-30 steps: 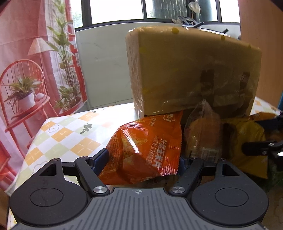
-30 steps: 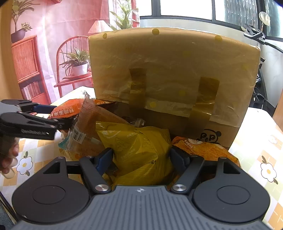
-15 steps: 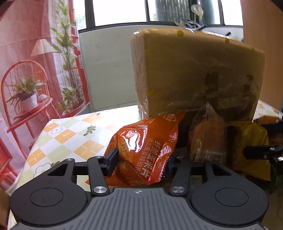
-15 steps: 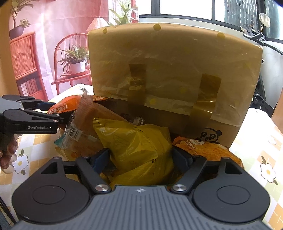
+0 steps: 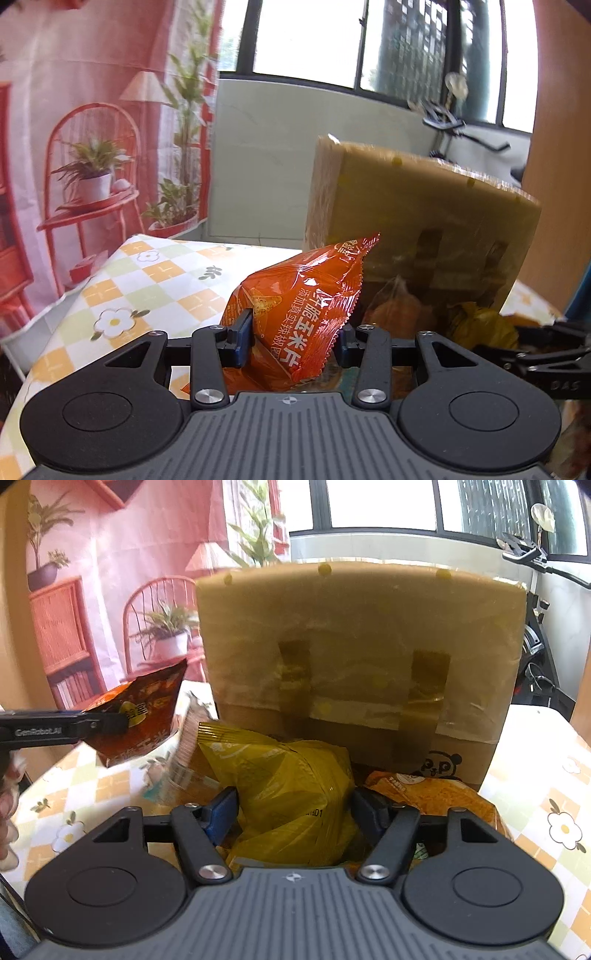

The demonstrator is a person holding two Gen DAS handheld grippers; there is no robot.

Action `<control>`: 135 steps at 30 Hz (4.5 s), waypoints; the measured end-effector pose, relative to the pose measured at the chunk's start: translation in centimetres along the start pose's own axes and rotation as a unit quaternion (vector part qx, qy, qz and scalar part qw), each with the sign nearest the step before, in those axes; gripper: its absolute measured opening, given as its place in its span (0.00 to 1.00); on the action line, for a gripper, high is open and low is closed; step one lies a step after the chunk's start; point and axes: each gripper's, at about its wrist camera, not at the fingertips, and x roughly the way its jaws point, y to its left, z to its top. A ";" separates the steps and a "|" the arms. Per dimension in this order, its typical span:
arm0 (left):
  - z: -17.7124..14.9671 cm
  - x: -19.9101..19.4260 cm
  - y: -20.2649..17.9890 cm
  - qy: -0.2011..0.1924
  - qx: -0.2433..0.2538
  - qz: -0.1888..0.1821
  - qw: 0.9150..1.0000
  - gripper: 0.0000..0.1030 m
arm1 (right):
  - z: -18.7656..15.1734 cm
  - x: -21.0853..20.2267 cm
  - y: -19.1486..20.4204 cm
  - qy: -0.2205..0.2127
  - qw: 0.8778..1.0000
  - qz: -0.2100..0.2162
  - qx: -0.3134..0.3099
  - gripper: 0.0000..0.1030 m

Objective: Organize snacks
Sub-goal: 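Lift both held bags up and carry them over the box, then open both tools to drop the bags into the box and withdraw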

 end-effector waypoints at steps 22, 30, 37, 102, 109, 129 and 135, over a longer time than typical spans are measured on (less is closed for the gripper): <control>-0.7 -5.2 -1.4 -0.041 -0.033 0.002 0.999 0.44 | 0.5 -4.7 0.4 -0.068 0.997 0.017 0.022 0.63; -0.7 -5.4 -1.7 -0.043 -0.029 -0.005 0.999 0.44 | 0.6 -5.3 -0.1 -0.088 0.995 0.029 0.046 0.63; -0.9 -5.6 -1.3 -0.044 -0.026 -0.010 0.999 0.44 | 1.0 -6.4 -0.6 -0.111 0.990 0.037 0.073 0.63; 17.7 11.2 -9.8 -0.022 0.059 -0.087 0.994 0.44 | 17.8 3.2 -10.9 -0.145 0.987 -0.007 0.069 0.62; 18.0 12.7 -11.0 -0.007 0.079 -0.090 0.993 0.44 | 17.5 4.5 -12.4 -0.120 0.987 -0.013 0.103 0.62; 17.0 8.7 -8.1 0.019 0.054 -0.079 0.995 0.68 | 16.5 0.2 -10.3 -0.116 0.989 -0.025 0.088 0.67; 16.4 5.1 -7.0 0.005 0.052 -0.077 0.996 0.68 | 16.0 -2.8 -8.4 -0.123 0.989 -0.016 0.076 0.67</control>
